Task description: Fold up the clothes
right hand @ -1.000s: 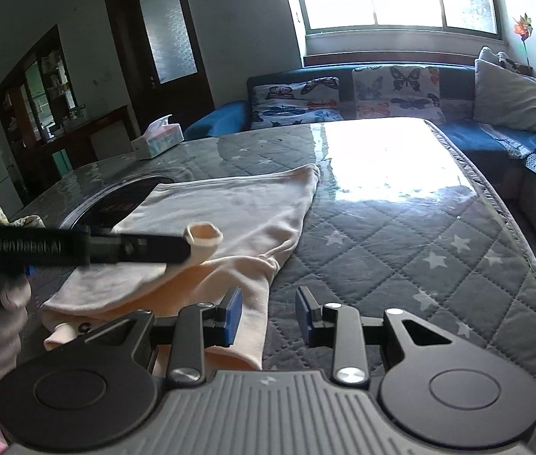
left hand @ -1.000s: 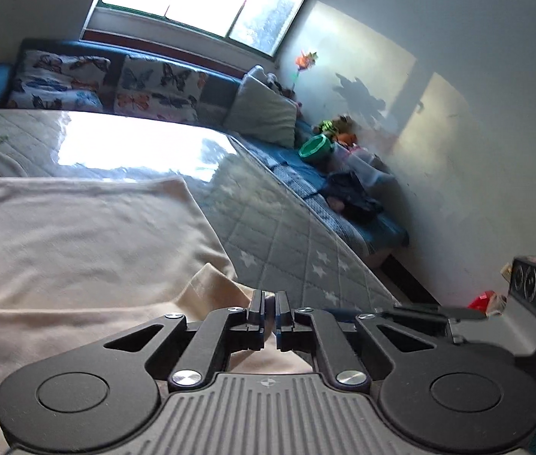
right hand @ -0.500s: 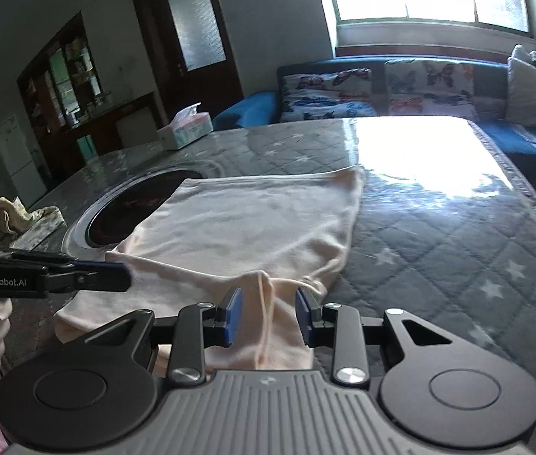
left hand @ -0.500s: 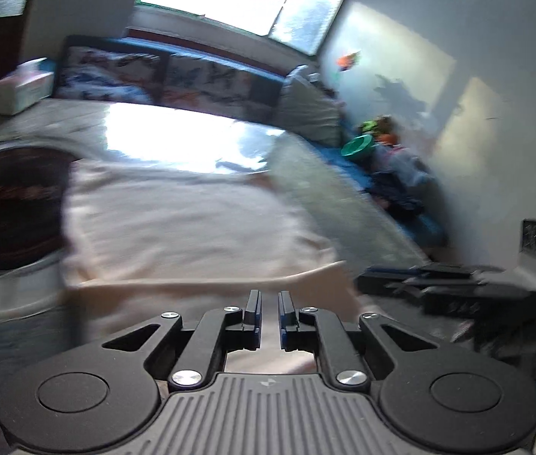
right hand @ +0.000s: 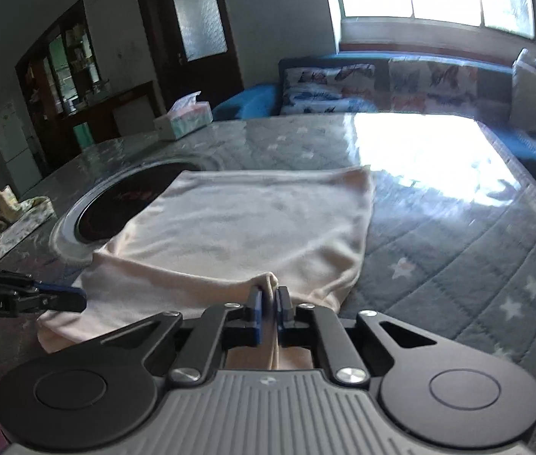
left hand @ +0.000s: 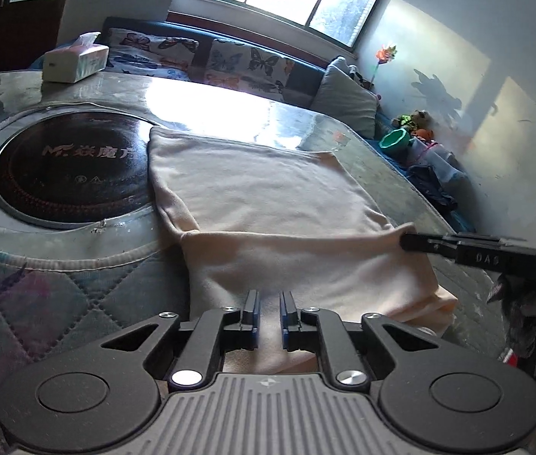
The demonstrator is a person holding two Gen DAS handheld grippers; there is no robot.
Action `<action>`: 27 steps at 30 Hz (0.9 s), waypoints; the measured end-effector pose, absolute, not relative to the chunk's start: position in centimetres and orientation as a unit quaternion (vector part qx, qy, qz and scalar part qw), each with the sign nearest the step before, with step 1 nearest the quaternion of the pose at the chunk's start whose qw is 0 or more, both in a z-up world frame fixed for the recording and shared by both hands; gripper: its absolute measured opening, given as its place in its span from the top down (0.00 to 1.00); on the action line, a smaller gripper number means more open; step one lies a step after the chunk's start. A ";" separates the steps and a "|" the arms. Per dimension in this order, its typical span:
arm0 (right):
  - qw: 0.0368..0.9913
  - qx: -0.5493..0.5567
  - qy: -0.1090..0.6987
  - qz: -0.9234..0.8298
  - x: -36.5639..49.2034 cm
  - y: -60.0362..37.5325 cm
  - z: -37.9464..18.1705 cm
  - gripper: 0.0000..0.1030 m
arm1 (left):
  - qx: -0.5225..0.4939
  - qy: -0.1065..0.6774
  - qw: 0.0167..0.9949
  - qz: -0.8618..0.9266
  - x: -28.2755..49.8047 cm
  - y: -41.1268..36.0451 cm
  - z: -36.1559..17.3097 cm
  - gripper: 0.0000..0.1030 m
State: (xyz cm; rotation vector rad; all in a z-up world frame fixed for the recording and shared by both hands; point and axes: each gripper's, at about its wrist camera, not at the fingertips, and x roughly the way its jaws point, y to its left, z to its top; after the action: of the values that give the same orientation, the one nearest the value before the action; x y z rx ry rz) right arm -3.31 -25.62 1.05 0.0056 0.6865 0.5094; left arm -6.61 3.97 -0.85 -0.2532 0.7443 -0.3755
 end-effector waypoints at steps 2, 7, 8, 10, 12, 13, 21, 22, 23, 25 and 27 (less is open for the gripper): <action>0.912 0.000 0.331 0.243 -3.3 -25.6 1.2 0.94 | -0.119 0.361 0.906 -0.185 -6.5 4.0 -0.8 0.87; 0.906 -0.009 0.353 0.233 -2.7 -25.3 0.0 0.88 | -0.117 0.348 0.910 -0.190 -5.9 4.1 0.1 0.87; 0.908 -0.011 0.350 0.231 -2.9 -25.4 0.1 0.86 | -0.118 0.344 0.912 -0.190 -5.7 4.2 0.3 0.87; 0.911 -0.014 0.341 0.230 -3.2 -25.5 0.6 0.84 | -0.118 0.336 0.915 -0.189 -5.0 4.2 0.7 0.87; 0.919 -0.020 0.321 0.230 -3.7 -25.6 1.7 0.84 | -0.114 0.332 0.917 -0.189 -4.2 4.1 0.8 0.87; 0.921 -0.022 0.312 0.232 -3.9 -25.7 2.2 0.84 | -0.113 0.332 0.918 -0.188 -3.8 4.1 0.8 0.87; 0.910 -0.040 0.310 0.273 -2.9 -23.5 1.5 0.84 | -0.109 0.347 0.914 -0.181 -2.0 3.8 -0.6 0.87; 0.908 -0.042 0.315 0.271 -2.7 -23.4 1.1 0.84 | -0.109 0.349 0.913 -0.179 -1.9 3.9 -0.8 0.87; 0.907 -0.043 0.320 0.268 -2.5 -23.4 0.7 0.84 | -0.110 0.350 0.913 -0.177 -1.9 4.0 -1.0 0.87; 0.906 -0.041 0.330 0.262 -2.2 -23.7 0.1 0.85 | -0.110 0.353 0.913 -0.174 -1.8 4.2 -1.3 0.87; 0.905 -0.040 0.333 0.260 -2.2 -24.0 -0.1 0.85 | -0.112 0.355 0.912 -0.172 -1.7 4.3 -1.3 0.87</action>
State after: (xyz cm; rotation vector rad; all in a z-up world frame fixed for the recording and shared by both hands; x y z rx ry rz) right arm -2.18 -24.00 -0.12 -0.0836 0.6879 0.5374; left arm -1.71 4.34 -1.32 -0.2300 0.7313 -0.3549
